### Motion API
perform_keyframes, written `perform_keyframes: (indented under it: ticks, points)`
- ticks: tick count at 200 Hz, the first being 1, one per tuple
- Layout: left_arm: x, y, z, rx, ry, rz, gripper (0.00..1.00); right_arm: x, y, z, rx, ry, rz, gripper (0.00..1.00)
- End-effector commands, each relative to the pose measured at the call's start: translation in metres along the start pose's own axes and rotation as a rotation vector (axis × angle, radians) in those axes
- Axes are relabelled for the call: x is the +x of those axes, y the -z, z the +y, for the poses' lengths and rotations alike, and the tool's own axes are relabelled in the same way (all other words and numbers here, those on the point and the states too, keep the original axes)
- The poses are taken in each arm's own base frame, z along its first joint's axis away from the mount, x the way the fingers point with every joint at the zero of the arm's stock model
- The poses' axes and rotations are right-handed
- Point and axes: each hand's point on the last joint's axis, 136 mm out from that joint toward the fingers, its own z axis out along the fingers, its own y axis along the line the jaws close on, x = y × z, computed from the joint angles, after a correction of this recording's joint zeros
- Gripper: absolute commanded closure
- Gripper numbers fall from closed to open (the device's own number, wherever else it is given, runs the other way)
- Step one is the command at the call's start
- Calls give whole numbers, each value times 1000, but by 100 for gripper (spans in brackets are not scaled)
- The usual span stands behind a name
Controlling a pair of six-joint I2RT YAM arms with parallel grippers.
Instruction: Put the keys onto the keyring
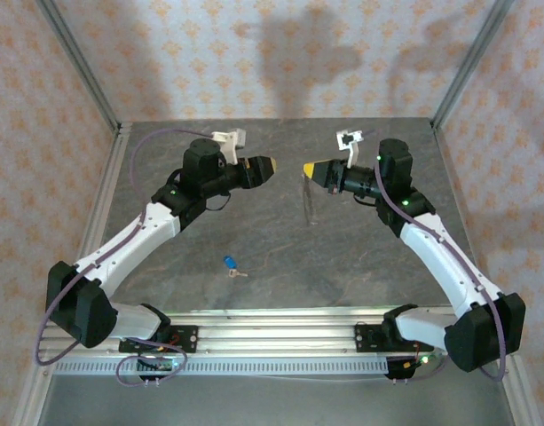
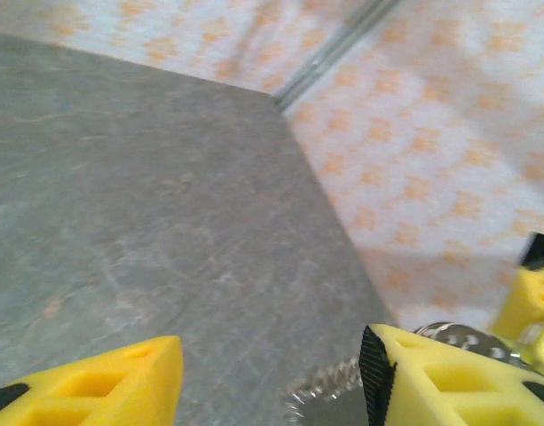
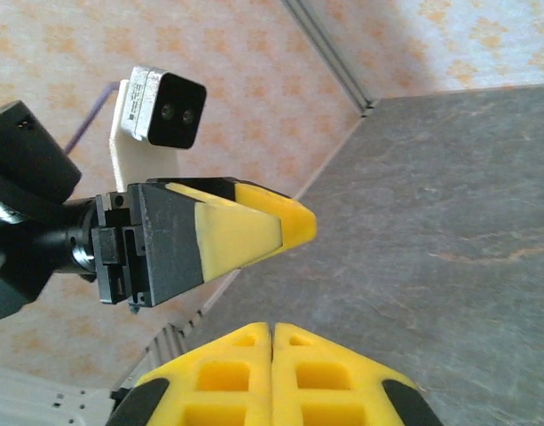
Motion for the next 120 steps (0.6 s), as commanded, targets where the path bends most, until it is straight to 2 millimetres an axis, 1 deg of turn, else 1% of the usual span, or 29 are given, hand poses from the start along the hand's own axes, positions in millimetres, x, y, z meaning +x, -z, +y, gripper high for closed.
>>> perform_keyframes:
  ticks: [1, 20, 42, 79, 93, 120]
  points:
    - [-25, 6, -49, 223, -24, -43, 43, -11, -5, 12, -106, 13, -24, 100]
    - [-31, 7, -64, 305, -16, -59, 44, -17, -9, 13, -142, -13, -47, 100]
    - [-36, 8, -74, 359, -9, -72, 44, -22, -10, 12, -152, -35, -84, 100]
    - [-38, 8, -74, 371, -8, -95, 48, -28, -10, 10, -152, -56, -139, 100]
    - [-40, 7, -75, 385, 0, -110, 50, -33, -9, 9, -155, -73, -168, 100]
    - [-43, 4, -76, 413, 18, -127, 52, -46, -8, 14, -196, -92, -218, 100]
